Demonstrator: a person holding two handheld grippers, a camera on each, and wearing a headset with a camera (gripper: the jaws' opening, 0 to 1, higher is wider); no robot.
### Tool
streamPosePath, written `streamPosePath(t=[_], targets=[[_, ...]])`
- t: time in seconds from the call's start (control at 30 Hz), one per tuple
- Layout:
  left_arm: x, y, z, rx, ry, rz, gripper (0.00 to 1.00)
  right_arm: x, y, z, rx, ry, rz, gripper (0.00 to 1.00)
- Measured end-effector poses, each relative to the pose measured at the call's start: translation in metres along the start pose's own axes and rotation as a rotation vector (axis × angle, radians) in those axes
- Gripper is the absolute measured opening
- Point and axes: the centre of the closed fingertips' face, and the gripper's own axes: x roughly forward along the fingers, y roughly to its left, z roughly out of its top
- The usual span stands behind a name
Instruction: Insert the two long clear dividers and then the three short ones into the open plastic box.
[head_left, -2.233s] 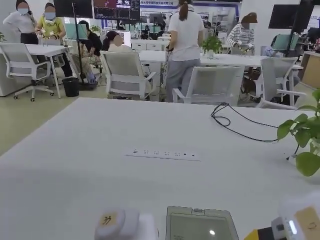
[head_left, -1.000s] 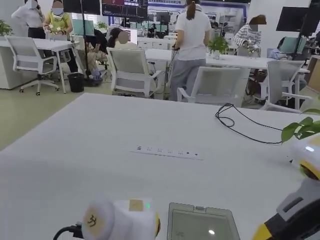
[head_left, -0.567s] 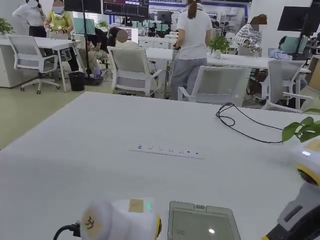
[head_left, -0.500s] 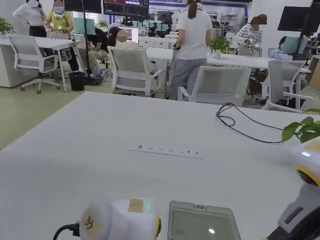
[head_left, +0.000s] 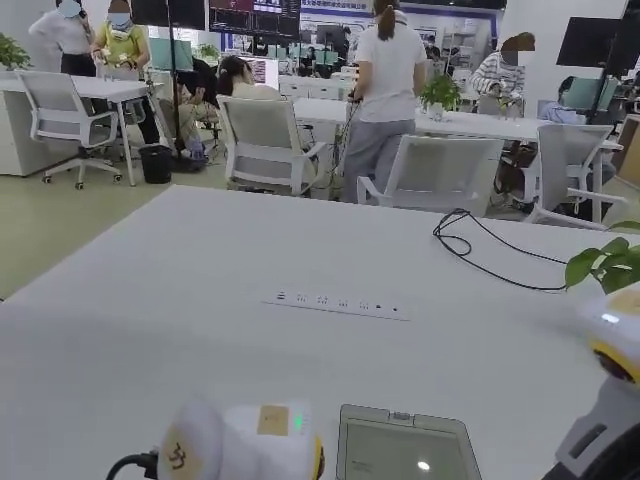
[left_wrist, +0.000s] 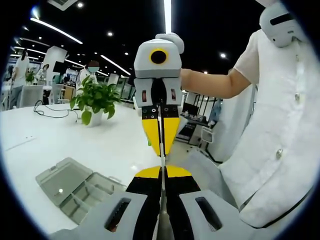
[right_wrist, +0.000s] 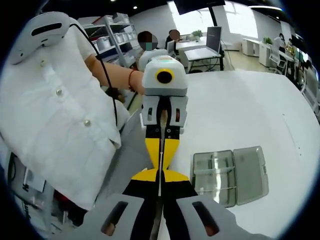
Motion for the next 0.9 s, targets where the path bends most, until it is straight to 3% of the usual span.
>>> streamPosePath(t=[0.63,0.9], targets=[[-0.004,0.003,-0.008,-0.001,0.033,0.030,0.00,0.000,-0.001,0.003,-0.010,-0.011,-0.026,0.03],[-0.011,0.010,-0.011,-0.012,0.041,0.071,0.08,-0.004,-0.004,0.002,-0.009,-0.021,-0.045,0.03]])
